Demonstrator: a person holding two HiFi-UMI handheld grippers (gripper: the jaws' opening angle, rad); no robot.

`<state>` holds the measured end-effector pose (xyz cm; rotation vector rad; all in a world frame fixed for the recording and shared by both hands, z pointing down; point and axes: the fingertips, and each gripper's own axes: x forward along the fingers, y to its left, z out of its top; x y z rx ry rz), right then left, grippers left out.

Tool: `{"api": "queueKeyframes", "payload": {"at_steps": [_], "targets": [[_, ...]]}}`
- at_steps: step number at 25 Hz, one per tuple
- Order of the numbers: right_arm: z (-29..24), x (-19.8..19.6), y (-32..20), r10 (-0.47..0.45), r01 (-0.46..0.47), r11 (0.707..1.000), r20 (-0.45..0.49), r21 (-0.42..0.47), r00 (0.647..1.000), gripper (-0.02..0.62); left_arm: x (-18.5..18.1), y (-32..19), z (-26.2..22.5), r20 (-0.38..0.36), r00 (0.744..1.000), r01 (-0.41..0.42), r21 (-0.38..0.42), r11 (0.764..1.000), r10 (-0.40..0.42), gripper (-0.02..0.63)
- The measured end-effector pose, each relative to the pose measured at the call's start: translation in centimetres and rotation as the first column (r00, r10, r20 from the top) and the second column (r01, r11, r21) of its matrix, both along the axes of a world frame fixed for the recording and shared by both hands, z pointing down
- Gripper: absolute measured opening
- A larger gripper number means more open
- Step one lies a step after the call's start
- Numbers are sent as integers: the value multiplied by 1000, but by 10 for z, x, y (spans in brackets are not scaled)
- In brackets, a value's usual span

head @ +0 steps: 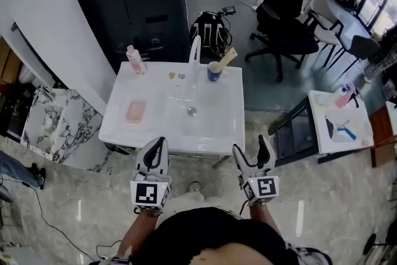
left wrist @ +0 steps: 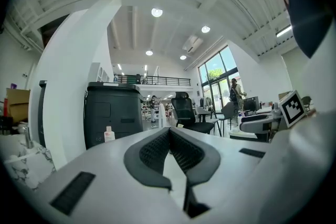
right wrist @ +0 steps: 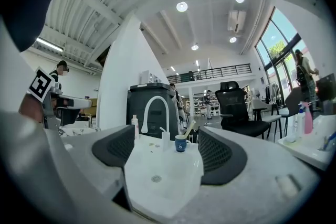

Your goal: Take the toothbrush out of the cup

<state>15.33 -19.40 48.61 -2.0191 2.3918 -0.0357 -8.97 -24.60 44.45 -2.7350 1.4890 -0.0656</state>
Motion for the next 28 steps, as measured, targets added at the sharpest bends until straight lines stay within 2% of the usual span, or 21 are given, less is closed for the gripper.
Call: {"api": "queueKeyframes", "payload": {"at_steps": [7,12,16,25,28], "targets": [[3,11,-46,-14,14,1000,0,-17,1000,373,4,-38,4,6,1000,31,-34,999,-31,2],[11,33,-87,-14,15,999,10,-49,1000,373,4,-64,7,8,996,89,-44,995,-89,2],[21,43,-123,-51,53,996,19,-76,998,373,8,-82,13,25,991,135,-56,989,-134,2],[51,49,-240,-123,118,986,-31,-117,992,373,15,-110,30,55,988,151,-86,985,-147,2],[64,48,-278,-160,157,977,-8,-147,987,373,19,-120,30,59,987,153,-84,985,-149,2]]}}
